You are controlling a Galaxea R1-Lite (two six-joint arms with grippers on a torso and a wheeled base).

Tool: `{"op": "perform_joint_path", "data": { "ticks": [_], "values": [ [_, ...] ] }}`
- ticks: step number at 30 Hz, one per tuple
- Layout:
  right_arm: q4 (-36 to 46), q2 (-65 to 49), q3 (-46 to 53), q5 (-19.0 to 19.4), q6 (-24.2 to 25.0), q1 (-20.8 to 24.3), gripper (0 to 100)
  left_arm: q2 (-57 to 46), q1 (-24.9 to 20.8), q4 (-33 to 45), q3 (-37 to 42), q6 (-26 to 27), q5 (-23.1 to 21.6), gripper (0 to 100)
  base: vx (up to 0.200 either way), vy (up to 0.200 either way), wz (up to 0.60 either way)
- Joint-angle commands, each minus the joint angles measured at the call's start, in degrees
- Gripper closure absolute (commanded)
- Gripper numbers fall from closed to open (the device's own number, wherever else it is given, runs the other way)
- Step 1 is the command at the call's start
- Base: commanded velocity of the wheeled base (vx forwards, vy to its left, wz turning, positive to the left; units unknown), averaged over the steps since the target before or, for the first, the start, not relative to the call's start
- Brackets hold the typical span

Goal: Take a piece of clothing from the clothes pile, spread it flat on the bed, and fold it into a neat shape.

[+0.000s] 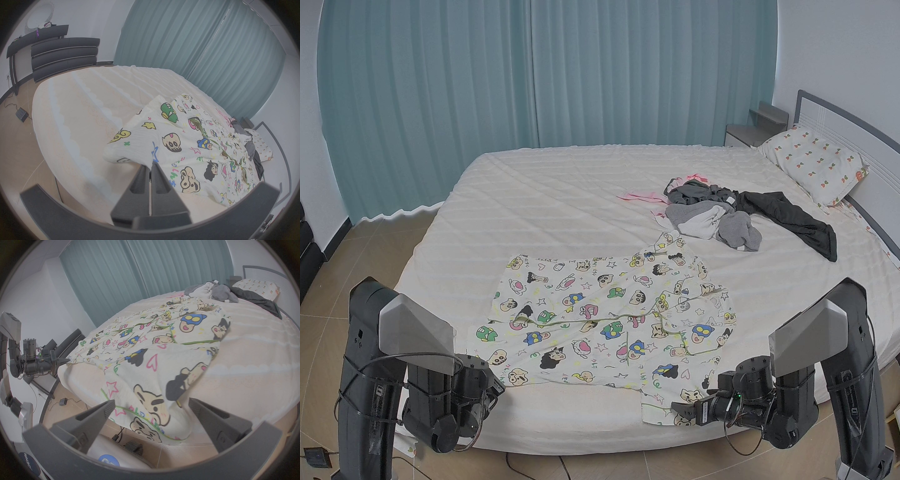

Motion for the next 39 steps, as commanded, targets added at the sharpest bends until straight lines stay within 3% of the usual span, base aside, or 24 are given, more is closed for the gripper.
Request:
{"op": "perform_joint_path", "data": {
  "ticks": [1, 8, 18, 27, 39],
  "values": [
    [-0.58, 0.96, -1.11, 0.85, 0.01, 0.49, 100, 0.32, -0.12, -0.02, 0.06, -0.02, -0.06, 100, 0.0, 0.0, 0.0],
    [-0.58, 0.96, -0.67, 1.03, 0.09, 0.31, 100, 0.32, -0.29, -0.02, 0.32, 0.16, 0.03, 100, 0.0, 0.0, 0.0],
    [-0.76, -1.86, 4.52, 11.75, -0.08, -4.08, 100, 0.49, -1.79, -0.98, 2.52, 3.67, 0.03, 100, 0.0, 0.0, 0.0],
    [-0.67, -1.68, 6.54, 12.37, -0.87, -4.26, 100, 0.76, -2.84, -0.98, 5.59, 8.15, -0.23, 100, 0.0, 0.0, 0.0],
    [-0.76, -2.38, 11.29, 14.3, -6.15, -4.08, 100, 0.76, -4.69, -5.2, 11.83, 12.02, -0.32, 100, 0.0, 0.0, 0.0]
  ]
}}
